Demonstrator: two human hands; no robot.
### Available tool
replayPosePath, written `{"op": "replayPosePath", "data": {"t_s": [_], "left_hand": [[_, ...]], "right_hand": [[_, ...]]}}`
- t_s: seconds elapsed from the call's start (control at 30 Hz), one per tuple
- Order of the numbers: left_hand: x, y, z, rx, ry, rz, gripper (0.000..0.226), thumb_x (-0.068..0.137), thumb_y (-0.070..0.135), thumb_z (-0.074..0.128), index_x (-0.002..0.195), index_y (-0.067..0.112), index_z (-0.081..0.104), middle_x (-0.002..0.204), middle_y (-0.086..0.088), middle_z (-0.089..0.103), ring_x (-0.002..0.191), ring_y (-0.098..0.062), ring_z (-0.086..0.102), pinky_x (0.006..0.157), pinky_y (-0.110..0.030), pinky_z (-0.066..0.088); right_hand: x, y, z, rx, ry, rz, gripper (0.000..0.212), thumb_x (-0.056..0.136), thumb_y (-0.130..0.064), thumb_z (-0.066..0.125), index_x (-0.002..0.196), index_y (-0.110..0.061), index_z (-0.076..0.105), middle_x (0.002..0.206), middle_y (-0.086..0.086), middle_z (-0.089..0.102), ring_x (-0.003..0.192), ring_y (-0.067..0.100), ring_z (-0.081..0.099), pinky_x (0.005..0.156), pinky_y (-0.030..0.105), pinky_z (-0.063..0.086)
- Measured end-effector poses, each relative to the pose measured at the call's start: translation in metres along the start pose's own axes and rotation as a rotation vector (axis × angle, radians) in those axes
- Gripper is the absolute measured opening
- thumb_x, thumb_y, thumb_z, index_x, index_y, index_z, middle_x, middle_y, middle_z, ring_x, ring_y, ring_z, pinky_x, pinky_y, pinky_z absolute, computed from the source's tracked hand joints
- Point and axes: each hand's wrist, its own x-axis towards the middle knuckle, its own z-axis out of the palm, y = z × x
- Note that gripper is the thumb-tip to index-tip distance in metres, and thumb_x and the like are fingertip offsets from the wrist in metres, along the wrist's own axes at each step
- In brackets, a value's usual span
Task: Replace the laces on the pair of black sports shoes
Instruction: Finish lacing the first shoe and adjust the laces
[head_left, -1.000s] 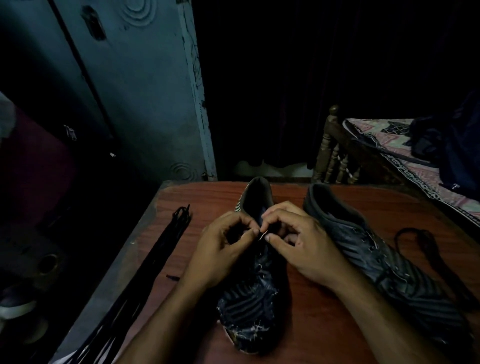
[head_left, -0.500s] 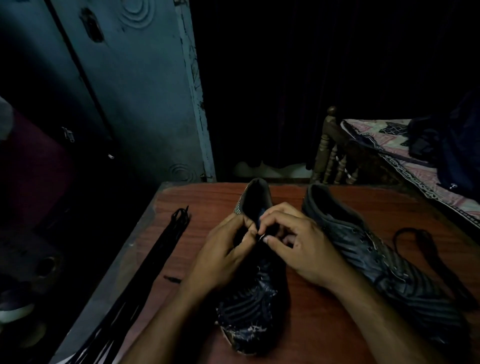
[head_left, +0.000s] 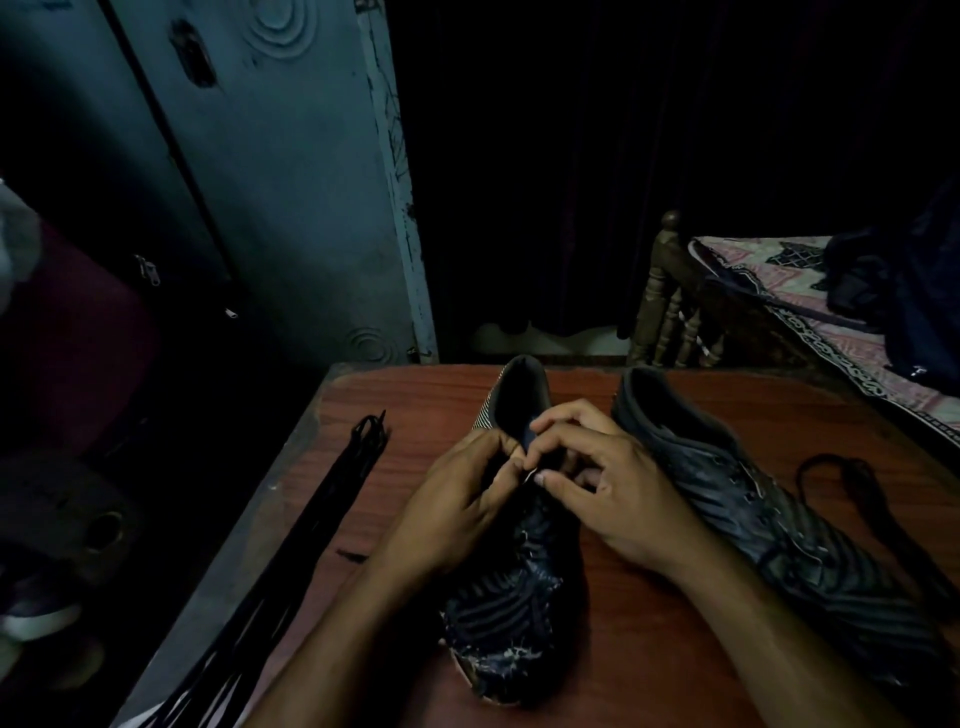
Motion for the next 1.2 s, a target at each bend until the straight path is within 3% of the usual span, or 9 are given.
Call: {"op": "replayPosePath", "data": {"t_s": [0.13,0.27,0.4,0.5,0.7,0.83,1.0,1.1,1.2], "left_hand": [[0.0,0.002,-0.002,-0.011,-0.013,0.003,0.008,0.102,0.032,0.052,0.098,0.028,0.058,0.097,0.011,0.057,0.094,-0.007,0.058,0.078,-0.014,0.04],[-0.001,0.003,-0.005,-0.047,-0.02,-0.001,0.01,0.104,0.027,0.055,0.098,0.021,0.061,0.096,0.01,0.058,0.093,-0.009,0.058,0.079,-0.018,0.043],[-0.001,0.0,-0.005,-0.165,-0.007,-0.071,0.006,0.1,0.023,0.062,0.096,0.023,0.067,0.096,0.014,0.061,0.092,-0.007,0.062,0.082,-0.027,0.047],[-0.002,-0.001,-0.009,-0.258,-0.008,-0.136,0.008,0.097,0.027,0.067,0.092,0.026,0.072,0.096,0.009,0.065,0.095,-0.014,0.065,0.085,-0.035,0.05],[-0.002,0.0,-0.01,-0.301,-0.023,-0.159,0.007,0.096,0.016,0.071,0.093,0.02,0.075,0.099,0.0,0.067,0.096,-0.019,0.068,0.084,-0.03,0.052],[-0.002,0.0,-0.009,-0.325,0.0,-0.191,0.01,0.095,0.015,0.072,0.09,0.023,0.075,0.096,0.004,0.069,0.09,-0.012,0.068,0.082,-0.031,0.052],[-0.001,-0.001,-0.006,-0.346,-0.003,-0.197,0.008,0.097,0.016,0.069,0.092,0.017,0.075,0.099,-0.003,0.068,0.095,-0.021,0.067,0.087,-0.038,0.051],[0.0,0.0,-0.005,-0.404,-0.005,-0.223,0.009,0.096,0.012,0.069,0.09,0.015,0.076,0.097,-0.002,0.069,0.09,-0.014,0.066,0.082,-0.033,0.05],[0.0,0.001,-0.008,-0.416,-0.019,-0.221,0.007,0.095,0.017,0.072,0.091,0.021,0.077,0.098,0.001,0.071,0.093,-0.018,0.069,0.083,-0.038,0.052]], "right_hand": [[0.001,-0.001,0.0,-0.019,-0.003,-0.006,0.026,0.091,-0.01,0.071,0.094,-0.035,0.069,0.119,-0.018,0.051,0.092,0.008,0.058,0.065,0.04,0.055],[0.0,-0.003,0.001,0.004,0.051,-0.005,0.027,0.088,-0.008,0.073,0.103,-0.028,0.065,0.121,-0.014,0.05,0.077,0.017,0.062,0.061,0.036,0.053],[-0.002,-0.007,0.002,-0.03,0.082,-0.018,0.025,0.081,-0.005,0.079,0.091,-0.019,0.061,0.107,-0.009,0.048,0.073,0.018,0.063,0.061,0.025,0.053],[0.0,-0.01,0.003,-0.129,0.078,-0.076,0.017,0.081,-0.01,0.081,0.086,-0.017,0.066,0.098,-0.011,0.054,0.075,0.015,0.062,0.061,0.023,0.052],[0.0,-0.01,0.004,-0.211,0.096,-0.076,0.013,0.084,-0.013,0.076,0.082,-0.019,0.065,0.088,-0.012,0.056,0.075,0.01,0.059,0.063,0.013,0.043],[0.001,-0.009,0.007,-0.242,0.119,-0.074,0.012,0.082,-0.013,0.076,0.082,-0.018,0.065,0.086,-0.011,0.057,0.07,0.01,0.058,0.06,0.017,0.046],[0.0,-0.01,0.003,-0.249,0.112,-0.137,0.008,0.083,-0.013,0.079,0.084,-0.017,0.073,0.087,-0.009,0.062,0.071,0.007,0.061,0.062,0.016,0.049],[0.0,-0.012,0.004,-0.284,0.102,-0.141,0.003,0.085,-0.021,0.071,0.083,-0.02,0.068,0.087,-0.012,0.059,0.069,0.007,0.059,0.061,0.025,0.051],[0.0,-0.013,0.009,-0.301,0.129,-0.095,0.014,0.08,-0.037,0.056,0.08,-0.023,0.061,0.085,-0.012,0.055,0.066,0.009,0.056,0.059,0.032,0.051]]}}
